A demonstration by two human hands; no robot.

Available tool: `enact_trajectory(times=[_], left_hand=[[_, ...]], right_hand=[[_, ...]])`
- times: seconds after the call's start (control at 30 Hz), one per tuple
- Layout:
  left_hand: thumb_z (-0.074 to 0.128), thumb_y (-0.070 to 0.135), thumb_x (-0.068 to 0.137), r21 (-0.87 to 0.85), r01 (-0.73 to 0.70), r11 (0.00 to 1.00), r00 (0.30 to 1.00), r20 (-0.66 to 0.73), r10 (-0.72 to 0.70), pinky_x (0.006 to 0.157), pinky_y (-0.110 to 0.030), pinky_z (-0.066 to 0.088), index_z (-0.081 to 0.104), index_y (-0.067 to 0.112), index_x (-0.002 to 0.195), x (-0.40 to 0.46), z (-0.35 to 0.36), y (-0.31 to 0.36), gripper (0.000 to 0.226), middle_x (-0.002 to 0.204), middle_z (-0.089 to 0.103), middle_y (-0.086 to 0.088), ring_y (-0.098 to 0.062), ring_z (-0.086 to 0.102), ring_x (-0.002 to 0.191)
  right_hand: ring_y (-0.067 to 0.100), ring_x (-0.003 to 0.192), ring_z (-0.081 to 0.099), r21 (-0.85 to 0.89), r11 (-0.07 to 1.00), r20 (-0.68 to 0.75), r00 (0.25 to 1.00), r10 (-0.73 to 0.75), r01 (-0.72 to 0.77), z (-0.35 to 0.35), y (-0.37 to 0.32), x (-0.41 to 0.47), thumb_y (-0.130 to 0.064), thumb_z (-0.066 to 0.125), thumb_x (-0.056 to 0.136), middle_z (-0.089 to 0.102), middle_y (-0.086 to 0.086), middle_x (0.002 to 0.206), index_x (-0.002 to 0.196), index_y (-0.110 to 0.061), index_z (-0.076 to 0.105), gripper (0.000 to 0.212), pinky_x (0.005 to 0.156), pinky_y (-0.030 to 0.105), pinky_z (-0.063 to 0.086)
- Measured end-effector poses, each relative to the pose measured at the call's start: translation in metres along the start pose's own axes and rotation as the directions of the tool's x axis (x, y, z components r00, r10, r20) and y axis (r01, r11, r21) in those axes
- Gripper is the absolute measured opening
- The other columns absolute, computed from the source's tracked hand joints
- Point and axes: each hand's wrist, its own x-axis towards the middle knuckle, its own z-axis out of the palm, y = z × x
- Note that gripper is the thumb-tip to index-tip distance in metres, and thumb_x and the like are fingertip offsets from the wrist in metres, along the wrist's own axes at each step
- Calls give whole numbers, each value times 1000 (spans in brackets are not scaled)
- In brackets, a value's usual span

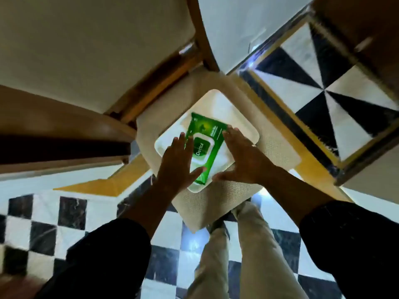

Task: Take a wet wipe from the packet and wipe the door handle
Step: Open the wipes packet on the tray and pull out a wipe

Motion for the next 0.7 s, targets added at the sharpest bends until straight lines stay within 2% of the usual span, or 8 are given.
enact_trajectory(times=[0.1, 0.2, 0.37, 0.5, 0.7], left_hand=[[59, 59, 86, -41, 4, 999, 998, -69, -7, 120, -56, 24, 7, 7, 155, 22, 17, 4, 101, 164, 6, -26, -44, 12, 151], [58, 64, 82, -66, 19, 998, 992, -124, -27, 119, -55, 27, 14, 4, 155, 46, 30, 7, 103, 163, 11, -27, -44, 15, 150], [48, 67, 86, -110, -18, 994, 988, -155, 1, 121, -52, 24, 15, 1, 154, 65, 44, -4, 100, 163, 12, -27, -43, 11, 151], [43, 64, 90, -97, -73, 993, 986, -160, 57, 121, -55, 24, 16, -2, 153, 70, 47, -10, 95, 161, 13, -30, -46, 10, 150], [35, 66, 89, -89, -146, 985, 986, -91, 138, 122, -56, 18, 7, 4, 155, 77, 36, -23, 94, 165, 4, -24, -42, 2, 152]], right_hand=[[31, 149, -12, -104, 993, 54, 998, -43, 49, 11, 13, 23, -83, 59, 60, -13, 17, 162, 153, -5, -4, 137, 121, 49, 8], [30, 148, -16, -163, 983, 63, 995, -79, 88, 21, 20, 47, -89, 53, 56, -19, 16, 161, 153, -4, -5, 141, 120, 51, 2], [37, 148, -7, -333, 915, 105, 973, -204, 228, 27, 26, 72, -96, 44, 49, -4, 18, 163, 153, -1, 6, 145, 117, 60, 7], [35, 148, -11, -387, 893, 125, 973, -195, 228, 34, 31, 81, -100, 36, 46, -8, 17, 163, 152, -5, -2, 148, 118, 58, 2], [30, 148, -17, -417, 892, 129, 983, -132, 175, 40, 33, 86, -102, 35, 42, -14, 13, 162, 152, -12, -11, 149, 119, 57, 0]])
